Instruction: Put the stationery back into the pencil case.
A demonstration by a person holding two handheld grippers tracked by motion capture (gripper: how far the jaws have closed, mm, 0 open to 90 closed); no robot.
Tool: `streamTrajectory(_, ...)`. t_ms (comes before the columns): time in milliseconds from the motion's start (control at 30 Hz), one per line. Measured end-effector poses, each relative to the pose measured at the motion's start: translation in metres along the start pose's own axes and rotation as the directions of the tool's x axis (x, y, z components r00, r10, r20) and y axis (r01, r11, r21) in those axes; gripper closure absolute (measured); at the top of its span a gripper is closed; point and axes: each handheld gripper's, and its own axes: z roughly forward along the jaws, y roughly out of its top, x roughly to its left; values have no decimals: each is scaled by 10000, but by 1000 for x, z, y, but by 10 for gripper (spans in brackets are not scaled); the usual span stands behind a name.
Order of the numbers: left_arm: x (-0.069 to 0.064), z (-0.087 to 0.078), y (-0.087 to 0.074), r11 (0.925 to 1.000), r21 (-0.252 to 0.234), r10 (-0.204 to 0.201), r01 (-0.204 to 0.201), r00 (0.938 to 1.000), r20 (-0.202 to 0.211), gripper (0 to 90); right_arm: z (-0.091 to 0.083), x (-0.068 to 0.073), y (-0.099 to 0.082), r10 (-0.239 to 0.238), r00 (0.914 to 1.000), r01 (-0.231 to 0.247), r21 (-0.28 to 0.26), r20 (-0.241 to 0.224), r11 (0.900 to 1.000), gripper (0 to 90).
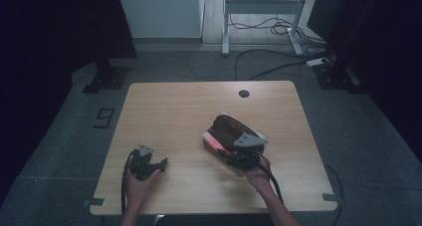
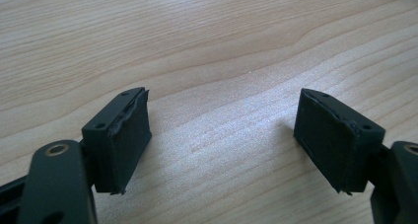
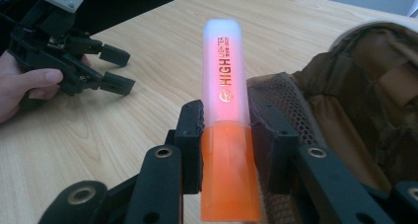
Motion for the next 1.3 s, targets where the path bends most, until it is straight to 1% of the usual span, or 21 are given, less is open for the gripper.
streamTrajectory(300,0,0,0,10000,0,-3,3,10000,2,214,-6,-10,1,154,9995,-150,-123,262,9998,657)
streamTrajectory(767,0,0,0,10000,-12,-3,3,10000,-8,214,-13,-22,2,399,9981,-385,-307,463,9988,658)
streamTrajectory(1133,0,0,0,10000,-10,-3,3,10000,-6,214,-19,-38,1,726,9947,-695,-434,734,9966,657)
streamTrajectory(1300,0,0,0,10000,-11,-1,1,10000,-6,214,-23,-45,1,795,9932,-751,-532,852,9958,658)
